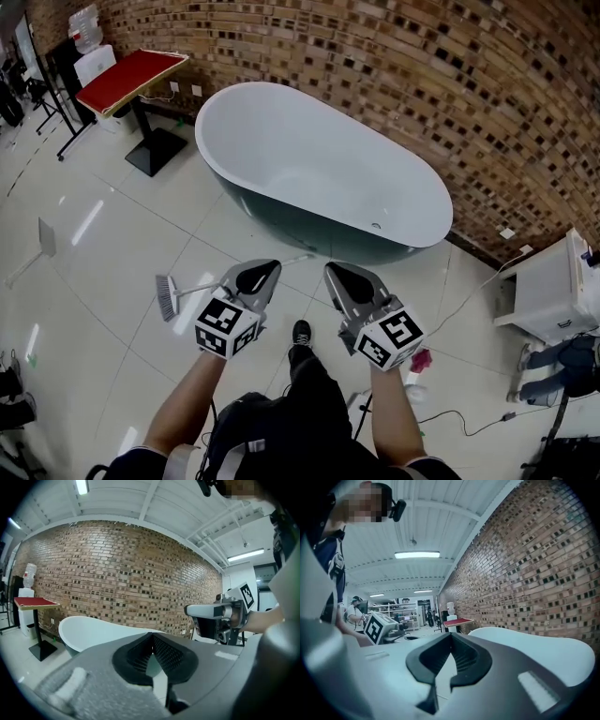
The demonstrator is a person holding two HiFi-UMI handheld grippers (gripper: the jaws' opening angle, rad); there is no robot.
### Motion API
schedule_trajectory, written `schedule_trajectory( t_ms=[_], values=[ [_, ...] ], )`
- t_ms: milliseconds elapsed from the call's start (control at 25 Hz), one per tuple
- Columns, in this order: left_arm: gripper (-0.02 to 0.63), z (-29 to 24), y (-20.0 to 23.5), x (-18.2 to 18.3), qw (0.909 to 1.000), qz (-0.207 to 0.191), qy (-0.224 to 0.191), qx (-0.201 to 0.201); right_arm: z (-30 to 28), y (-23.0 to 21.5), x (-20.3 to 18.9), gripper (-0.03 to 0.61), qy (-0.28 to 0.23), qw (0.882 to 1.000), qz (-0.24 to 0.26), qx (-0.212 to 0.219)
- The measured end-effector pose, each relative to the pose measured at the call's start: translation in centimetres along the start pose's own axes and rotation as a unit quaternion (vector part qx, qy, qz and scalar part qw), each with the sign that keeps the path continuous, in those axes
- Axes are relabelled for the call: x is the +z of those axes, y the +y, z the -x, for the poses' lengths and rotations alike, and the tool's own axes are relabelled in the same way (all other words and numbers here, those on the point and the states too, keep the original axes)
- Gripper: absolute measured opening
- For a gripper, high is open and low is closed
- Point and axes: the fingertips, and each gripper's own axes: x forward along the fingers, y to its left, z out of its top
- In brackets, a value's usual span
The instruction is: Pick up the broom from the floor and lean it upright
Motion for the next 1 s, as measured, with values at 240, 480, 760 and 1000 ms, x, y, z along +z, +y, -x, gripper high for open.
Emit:
schedule_trajectory(
  t_ms=[240,480,760,1000],
  values=[
    [0.003,-8.3,3.9,-4.9,0.9995,-0.007,0.028,-0.010,-4.3,-6.9,-4.5,0.003,0.008,1.000,0.018,0.020],
    [0.003,-14.9,9.0,-16.4,0.9960,-0.001,0.088,-0.012,-8.1,-12.3,-13.9,0.003,0.033,0.998,0.035,0.035],
    [0.003,-21.7,14.6,-30.9,0.9921,0.001,0.124,-0.019,-12.0,-18.1,-28.3,0.003,0.071,0.997,0.018,0.021],
    [0.003,-27.7,19.2,-44.6,0.9871,-0.019,0.157,-0.025,-14.4,-22.9,-40.9,0.003,0.096,0.995,0.012,0.014]
  ],
)
